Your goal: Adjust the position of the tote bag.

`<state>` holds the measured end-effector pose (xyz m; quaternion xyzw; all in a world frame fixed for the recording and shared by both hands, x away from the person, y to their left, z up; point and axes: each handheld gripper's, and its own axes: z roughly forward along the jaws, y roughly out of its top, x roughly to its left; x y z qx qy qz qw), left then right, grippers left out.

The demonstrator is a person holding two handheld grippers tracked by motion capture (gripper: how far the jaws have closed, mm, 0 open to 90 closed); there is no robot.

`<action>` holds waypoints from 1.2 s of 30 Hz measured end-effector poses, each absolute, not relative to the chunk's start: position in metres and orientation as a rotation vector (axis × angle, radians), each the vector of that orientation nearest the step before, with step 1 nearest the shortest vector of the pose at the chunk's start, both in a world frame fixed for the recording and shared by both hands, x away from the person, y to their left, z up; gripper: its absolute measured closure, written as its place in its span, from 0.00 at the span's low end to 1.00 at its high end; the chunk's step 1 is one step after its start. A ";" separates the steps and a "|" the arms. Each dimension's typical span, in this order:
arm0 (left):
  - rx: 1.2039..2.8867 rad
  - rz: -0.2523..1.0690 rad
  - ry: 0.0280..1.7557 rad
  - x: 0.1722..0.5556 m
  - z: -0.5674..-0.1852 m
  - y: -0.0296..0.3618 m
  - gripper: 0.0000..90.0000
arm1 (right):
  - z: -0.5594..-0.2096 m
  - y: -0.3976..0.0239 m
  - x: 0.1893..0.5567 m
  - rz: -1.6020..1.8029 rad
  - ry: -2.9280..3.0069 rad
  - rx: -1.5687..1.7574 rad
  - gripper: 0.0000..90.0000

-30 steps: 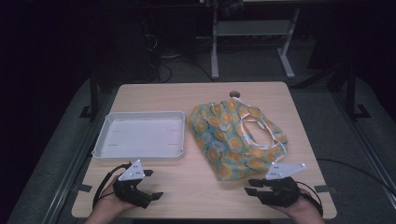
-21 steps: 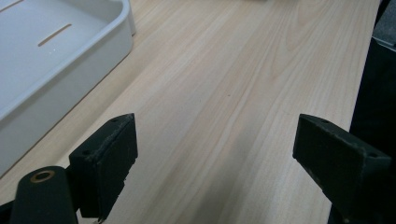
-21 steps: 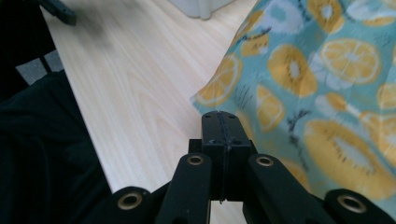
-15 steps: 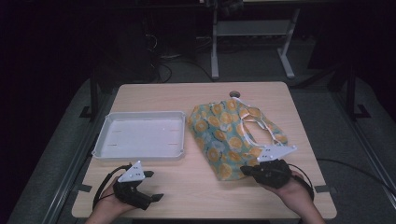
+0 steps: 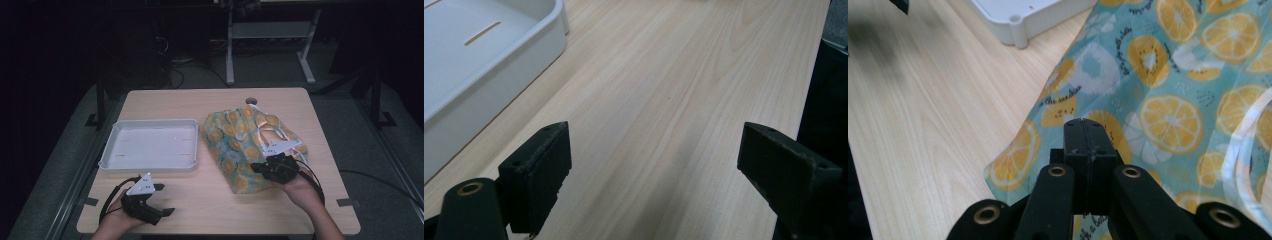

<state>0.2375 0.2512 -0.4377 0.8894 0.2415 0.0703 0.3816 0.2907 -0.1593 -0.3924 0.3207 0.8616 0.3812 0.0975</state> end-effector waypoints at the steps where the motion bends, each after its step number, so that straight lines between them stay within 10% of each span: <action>1: 2.269 0.182 0.615 0.237 -0.438 0.251 0.15 | -0.394 -0.160 0.290 1.114 2.554 0.948 1.00; 36: 2.296 0.168 0.605 0.234 -0.440 0.252 0.15 | -0.453 -0.175 0.308 0.746 2.636 1.083 1.00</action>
